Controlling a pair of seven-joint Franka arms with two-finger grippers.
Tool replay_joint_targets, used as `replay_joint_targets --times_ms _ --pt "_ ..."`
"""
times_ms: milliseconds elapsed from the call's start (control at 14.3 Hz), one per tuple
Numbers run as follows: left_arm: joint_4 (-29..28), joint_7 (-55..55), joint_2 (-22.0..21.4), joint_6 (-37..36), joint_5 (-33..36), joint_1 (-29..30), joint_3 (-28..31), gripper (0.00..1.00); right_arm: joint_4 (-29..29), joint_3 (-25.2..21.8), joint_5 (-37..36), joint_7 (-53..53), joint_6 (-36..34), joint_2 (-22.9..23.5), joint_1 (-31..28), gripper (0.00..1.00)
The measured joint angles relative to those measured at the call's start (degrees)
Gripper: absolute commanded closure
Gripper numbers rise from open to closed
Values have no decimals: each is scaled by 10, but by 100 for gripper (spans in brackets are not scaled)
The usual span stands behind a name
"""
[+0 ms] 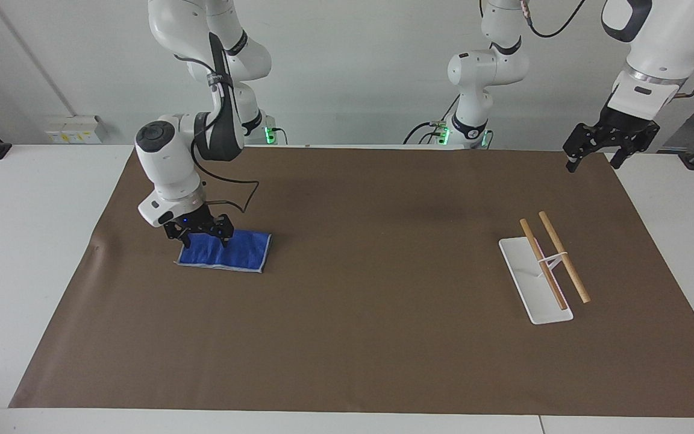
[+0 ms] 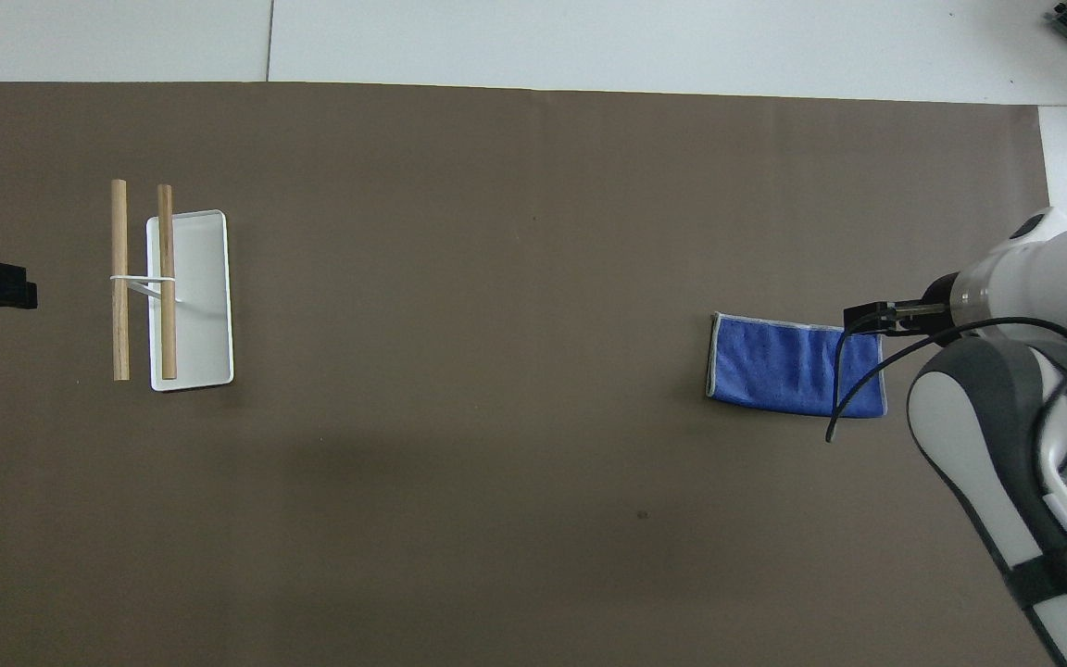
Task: Right arm passes towel to left arm to hang
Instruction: 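Reach the right gripper down and grasp the blue towel's edge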
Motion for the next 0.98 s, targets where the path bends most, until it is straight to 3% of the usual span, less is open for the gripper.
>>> replay_joint_targets --times_ms 140,560,630,770,840,911,981 --pt "0 0 0 0 0 0 0 0 -36 -1 0 0 49 6 0 0" --pt "0 0 0 0 0 0 0 0 -53 -1 48 -13 72 16 0 0" --pt "0 0 0 0 0 0 0 0 -55 -1 48 -20 73 18 -1 11" --pt "0 0 0 0 0 0 0 0 -57 -1 48 -28 75 20 -4 71" --pt "0 0 0 0 0 0 0 0 -59 -1 48 -30 75 20 -3 92" --pt "0 0 0 0 0 0 0 0 -58 -1 48 -30 76 20 -3 100" --pt "0 0 0 0 0 0 0 0 -58 -1 48 -30 76 19 -3 100"
